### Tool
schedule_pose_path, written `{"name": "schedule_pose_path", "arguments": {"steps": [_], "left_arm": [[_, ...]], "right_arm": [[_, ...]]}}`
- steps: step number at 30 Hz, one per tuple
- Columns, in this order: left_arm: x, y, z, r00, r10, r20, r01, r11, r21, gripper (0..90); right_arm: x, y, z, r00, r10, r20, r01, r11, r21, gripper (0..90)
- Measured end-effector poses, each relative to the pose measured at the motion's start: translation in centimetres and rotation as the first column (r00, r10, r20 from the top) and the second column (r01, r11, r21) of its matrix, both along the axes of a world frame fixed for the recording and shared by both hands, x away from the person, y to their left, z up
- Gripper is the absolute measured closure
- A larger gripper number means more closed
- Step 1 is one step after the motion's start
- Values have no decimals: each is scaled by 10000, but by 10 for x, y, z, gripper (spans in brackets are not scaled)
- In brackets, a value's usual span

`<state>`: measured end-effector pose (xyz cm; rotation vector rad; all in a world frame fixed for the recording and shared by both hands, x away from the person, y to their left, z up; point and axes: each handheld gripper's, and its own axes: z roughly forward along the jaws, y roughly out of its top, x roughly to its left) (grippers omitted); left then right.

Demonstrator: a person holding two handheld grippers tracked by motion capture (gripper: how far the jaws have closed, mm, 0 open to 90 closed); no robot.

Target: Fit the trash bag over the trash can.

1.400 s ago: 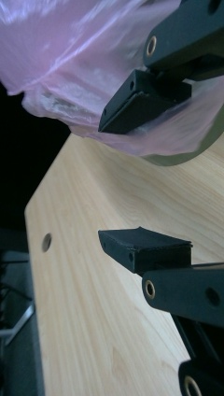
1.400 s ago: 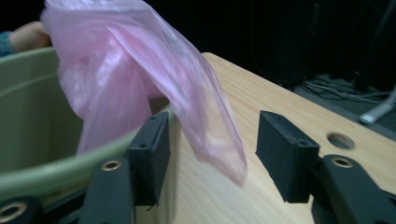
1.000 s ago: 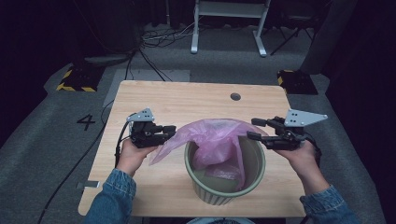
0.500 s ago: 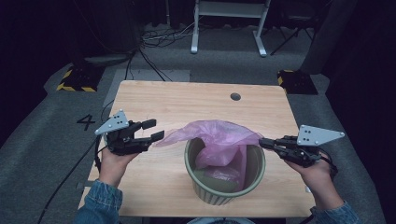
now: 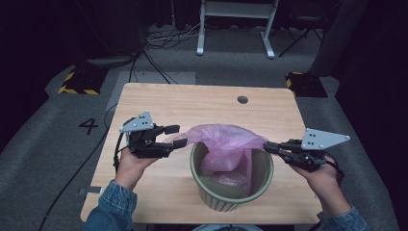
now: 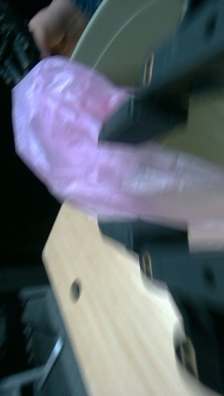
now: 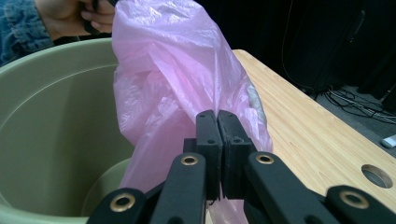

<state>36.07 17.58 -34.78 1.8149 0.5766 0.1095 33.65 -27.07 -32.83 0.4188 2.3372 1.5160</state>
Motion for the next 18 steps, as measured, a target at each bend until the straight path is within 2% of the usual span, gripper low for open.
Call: {"name": "schedule_pose_path", "arguments": {"steps": [3, 5, 6, 7, 9, 13, 15, 18], "left_arm": [[-7, -3, -3, 9993, -73, 356, 72, 10000, 33, 827], [-18, -6, -3, 9964, -193, 829, 184, 9998, 121, 888], [-23, -7, -2, 9946, -274, 996, 257, 9995, 186, 893], [-31, -8, -2, 9906, -454, 1289, 424, 9988, 262, 894], [-43, -8, -3, 9829, -874, 1620, 820, 9958, 398, 895], [-58, -5, -11, 9723, -1516, 1777, 1452, 9882, 488, 898], [-65, -3, -15, 9672, -1744, 1847, 1675, 9845, 525, 898], [-74, 2, -19, 9585, -2027, 2006, 1973, 9792, 468, 898]], "right_arm": [[-3, -3, -1, 10000, 17, -3, -17, 10000, 13, 891], [-8, -4, -1, 10000, 91, 22, -92, 9999, 75, 895], [-13, -6, -1, 9998, 156, 82, -157, 9998, 105, 895], [-16, -6, -1, 9997, 202, 123, -204, 9997, 134, 897], [-26, -8, -3, 9991, 387, 192, -390, 9991, 159, 898], [-47, -11, -13, 9976, 681, 155, -682, 9977, 62, 900], [-57, -15, -14, 9957, 914, 178, -920, 9950, 383, 900], [-72, -19, -15, 9929, 1150, 295, -1158, 9930, 246, 900]]}}
